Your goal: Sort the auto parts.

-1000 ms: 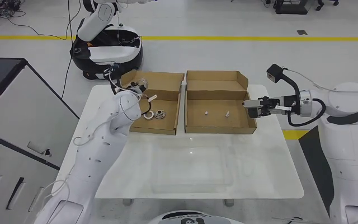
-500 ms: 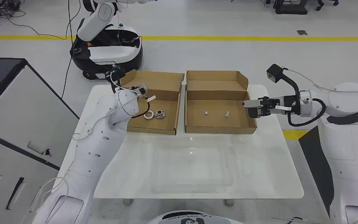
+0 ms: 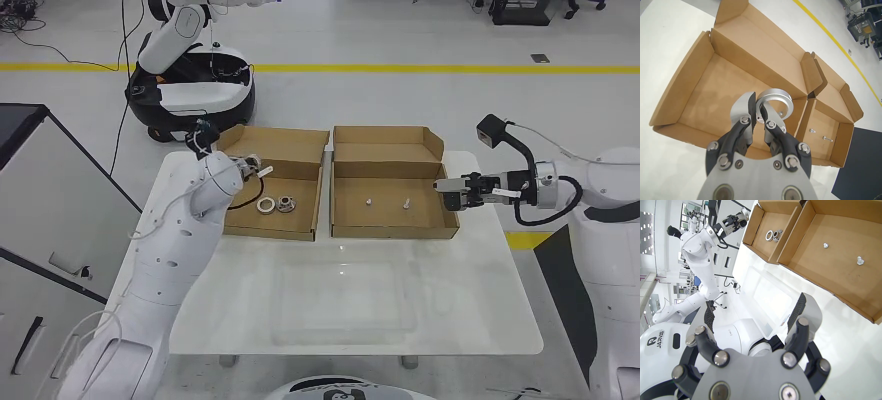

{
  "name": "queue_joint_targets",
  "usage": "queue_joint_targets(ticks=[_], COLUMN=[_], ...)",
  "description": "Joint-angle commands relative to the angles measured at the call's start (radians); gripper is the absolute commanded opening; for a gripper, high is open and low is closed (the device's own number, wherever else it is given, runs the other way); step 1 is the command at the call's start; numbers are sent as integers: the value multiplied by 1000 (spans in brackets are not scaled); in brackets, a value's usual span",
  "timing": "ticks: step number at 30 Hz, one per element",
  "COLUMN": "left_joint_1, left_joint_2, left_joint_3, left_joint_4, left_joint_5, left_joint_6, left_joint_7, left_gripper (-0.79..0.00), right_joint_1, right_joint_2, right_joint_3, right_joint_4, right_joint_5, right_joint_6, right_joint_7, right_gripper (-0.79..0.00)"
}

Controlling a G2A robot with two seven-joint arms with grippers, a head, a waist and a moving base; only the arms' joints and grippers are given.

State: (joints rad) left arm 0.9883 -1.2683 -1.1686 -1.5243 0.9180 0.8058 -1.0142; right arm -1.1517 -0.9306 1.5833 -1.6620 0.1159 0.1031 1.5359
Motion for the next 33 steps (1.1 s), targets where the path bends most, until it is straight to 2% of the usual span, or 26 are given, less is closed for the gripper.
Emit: queue_joint_targets(ticks=[1,16,23,33], left_joint_1=[3,53,74,82], left_joint_2=[1,4,9,2], left_joint_3=[10,4,-6,7], left_joint_4=[14,64,83,97], left_joint_5=[24,75,120,152], left_joint_6=[-4,-9,-41,-69], left_joint_7=[-4,-9,-41,-69], left_gripper=[-785,-785,-785,-785], right_joint_1=[0,0,0,0], right_joint_2=[0,0,0,0], right_joint_3=[0,0,0,0], right_joint_4=[0,0,0,0], right_joint_5=[0,0,0,0], right_joint_6=[0,0,0,0], right_joint_7=[0,0,0,0], right_gripper=[0,0,0,0])
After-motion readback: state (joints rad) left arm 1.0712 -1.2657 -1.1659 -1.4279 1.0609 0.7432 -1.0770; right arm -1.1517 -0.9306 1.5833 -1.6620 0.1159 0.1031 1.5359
